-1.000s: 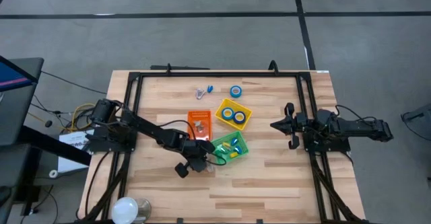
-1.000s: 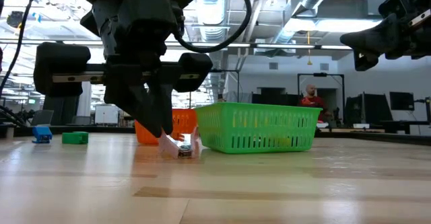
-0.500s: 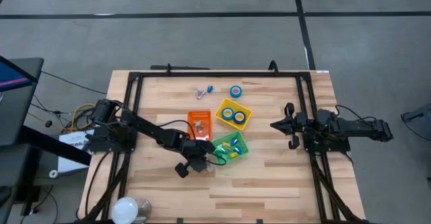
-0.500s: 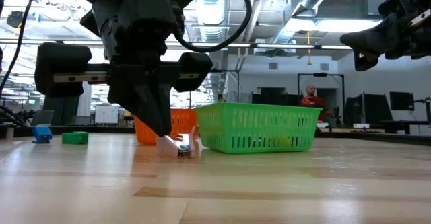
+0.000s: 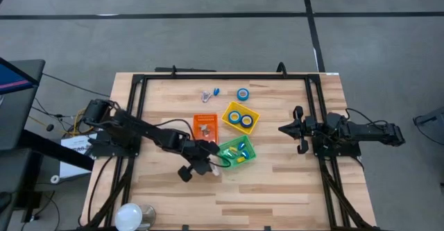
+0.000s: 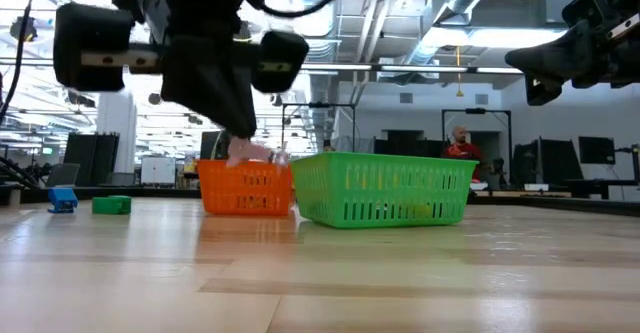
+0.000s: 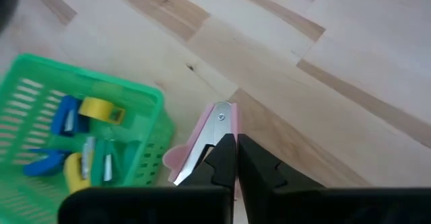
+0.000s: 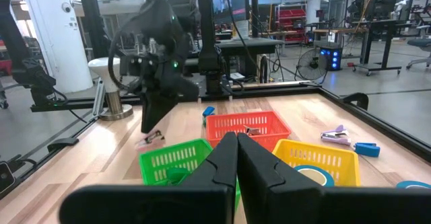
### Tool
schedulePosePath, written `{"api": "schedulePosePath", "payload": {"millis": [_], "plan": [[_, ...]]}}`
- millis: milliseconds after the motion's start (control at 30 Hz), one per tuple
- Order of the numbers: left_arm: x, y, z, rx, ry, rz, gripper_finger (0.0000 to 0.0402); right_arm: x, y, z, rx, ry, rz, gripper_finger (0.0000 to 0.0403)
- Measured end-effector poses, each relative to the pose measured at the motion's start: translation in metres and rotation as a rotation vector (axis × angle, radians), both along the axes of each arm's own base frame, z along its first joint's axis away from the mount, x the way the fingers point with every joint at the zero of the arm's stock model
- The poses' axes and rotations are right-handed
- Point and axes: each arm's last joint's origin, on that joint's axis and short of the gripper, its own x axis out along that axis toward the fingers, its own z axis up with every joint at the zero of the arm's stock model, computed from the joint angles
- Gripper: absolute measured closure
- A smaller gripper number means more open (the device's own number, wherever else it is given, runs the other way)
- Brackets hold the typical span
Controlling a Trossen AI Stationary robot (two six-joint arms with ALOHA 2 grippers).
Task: Pick and place Stapler, Stapler remover, tape
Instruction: Put the pink stapler remover into the orange bin
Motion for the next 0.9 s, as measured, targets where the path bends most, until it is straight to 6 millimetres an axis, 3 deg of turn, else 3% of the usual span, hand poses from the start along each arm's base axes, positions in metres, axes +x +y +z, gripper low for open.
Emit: {"api": "schedulePosePath", "payload": {"millis": [233, 467, 900], "plan": [[-0.013, 0.008, 0.026, 0.024, -0.032, 0.038, 0.0398, 0.000, 0.000, 0.000, 0.000, 0.000, 0.000, 0.0402], [-0.023, 0.035, 0.041, 0.072, -0.012, 0.169, 0.0398, 0.000, 0.000, 0.000, 0.000, 0.000, 0.000, 0.0402], [-0.025, 0.084, 0.046, 0.131, -0.006, 0.382, 0.0398, 0.000, 0.000, 0.000, 0.000, 0.000, 0.000, 0.0402]]}}
